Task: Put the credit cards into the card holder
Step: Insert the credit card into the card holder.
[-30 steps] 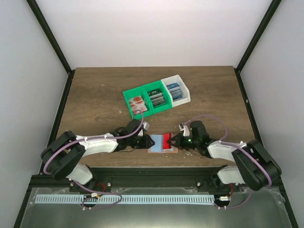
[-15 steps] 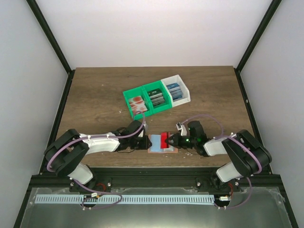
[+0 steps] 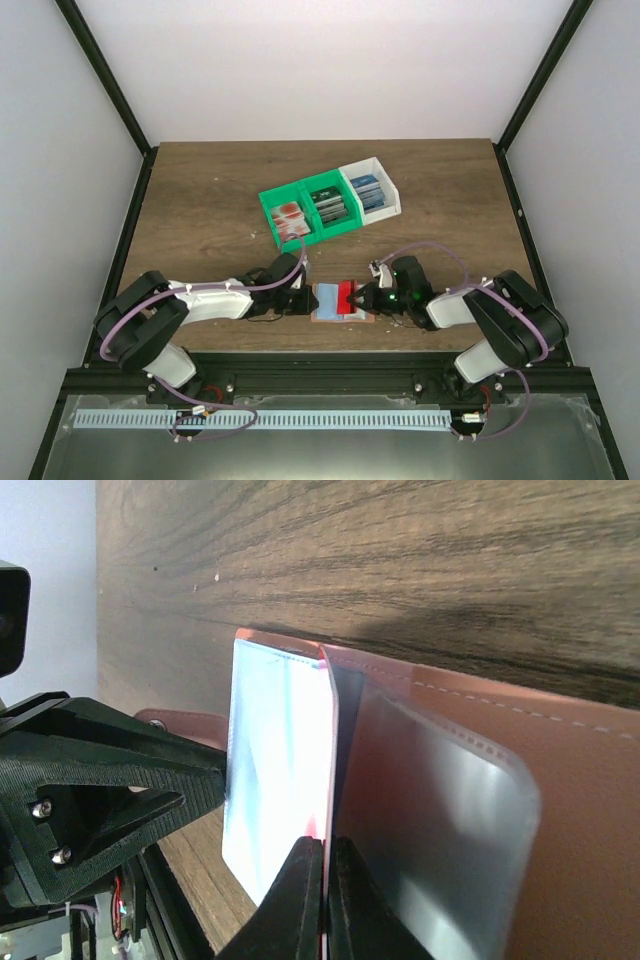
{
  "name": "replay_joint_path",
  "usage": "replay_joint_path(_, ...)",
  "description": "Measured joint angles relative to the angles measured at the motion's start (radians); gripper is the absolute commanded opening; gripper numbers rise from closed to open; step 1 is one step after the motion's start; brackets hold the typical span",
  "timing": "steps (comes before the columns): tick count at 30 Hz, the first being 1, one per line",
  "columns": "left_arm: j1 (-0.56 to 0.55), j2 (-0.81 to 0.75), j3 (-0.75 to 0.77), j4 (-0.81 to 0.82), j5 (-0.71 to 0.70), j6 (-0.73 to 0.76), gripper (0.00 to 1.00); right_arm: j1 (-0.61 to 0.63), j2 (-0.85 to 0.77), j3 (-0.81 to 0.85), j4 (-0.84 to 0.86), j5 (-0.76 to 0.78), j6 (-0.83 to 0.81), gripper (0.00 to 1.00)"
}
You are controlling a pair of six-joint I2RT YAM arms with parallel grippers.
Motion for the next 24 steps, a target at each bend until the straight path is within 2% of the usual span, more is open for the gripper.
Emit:
replay_joint_path(9,0.0,0.003,0.006,-0.007,-0.004,0.0,0.16,0.007,-0.029,0.001,-0.019,0.067,0.003,0.0)
replay_joint_path(24,0.0,0.008,0.007,-0.006,-0.003,0.0,0.15,0.089,0.019,0.012,0.044,0.041,0.027,0.01)
